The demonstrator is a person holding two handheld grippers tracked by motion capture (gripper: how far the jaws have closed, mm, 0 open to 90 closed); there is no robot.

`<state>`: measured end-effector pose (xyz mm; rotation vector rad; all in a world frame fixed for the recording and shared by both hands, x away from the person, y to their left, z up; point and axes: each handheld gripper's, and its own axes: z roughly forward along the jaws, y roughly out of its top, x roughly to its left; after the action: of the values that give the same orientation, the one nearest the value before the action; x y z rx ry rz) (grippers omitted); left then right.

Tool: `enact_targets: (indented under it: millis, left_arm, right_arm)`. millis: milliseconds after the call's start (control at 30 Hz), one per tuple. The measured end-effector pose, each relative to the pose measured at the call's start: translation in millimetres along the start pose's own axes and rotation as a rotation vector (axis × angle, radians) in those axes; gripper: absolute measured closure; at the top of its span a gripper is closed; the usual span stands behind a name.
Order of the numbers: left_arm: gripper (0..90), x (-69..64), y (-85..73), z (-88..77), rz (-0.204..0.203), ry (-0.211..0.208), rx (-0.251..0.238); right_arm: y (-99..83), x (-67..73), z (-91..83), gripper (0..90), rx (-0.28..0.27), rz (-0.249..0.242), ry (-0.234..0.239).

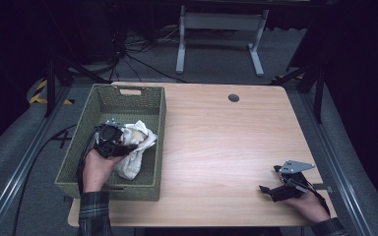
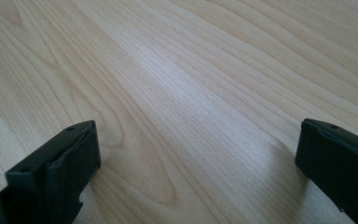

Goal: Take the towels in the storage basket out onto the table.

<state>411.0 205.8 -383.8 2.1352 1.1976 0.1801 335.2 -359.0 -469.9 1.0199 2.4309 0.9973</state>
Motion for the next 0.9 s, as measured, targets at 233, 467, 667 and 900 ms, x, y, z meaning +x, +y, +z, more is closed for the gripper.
enact_targets:
  millis: [233, 467, 667, 900]
  left_arm:
    - [71.1, 1.6, -0.5, -11.5, 0.018, -0.026, -0.057]
    - [71.0, 0.0, 2.0, -20.0, 0.033, -0.041, -0.106]
    - [71.1, 0.9, 3.3, -31.8, 0.016, -0.072, -0.17]
    - [71.1, -9.2, 12.7, -46.4, 0.043, -0.079, -0.219]
  right_arm:
    - [0.2, -0.1, -0.1, 0.2, 0.002, -0.001, 0.0]
    - [0.3, -0.2, -0.1, 0.2, 0.004, -0.002, 0.001]
    - [0.4, -0.2, -0.1, 0.2, 0.005, -0.003, 0.0]
    - [0.5, -0.2, -0.1, 0.2, 0.005, -0.003, 0.0]
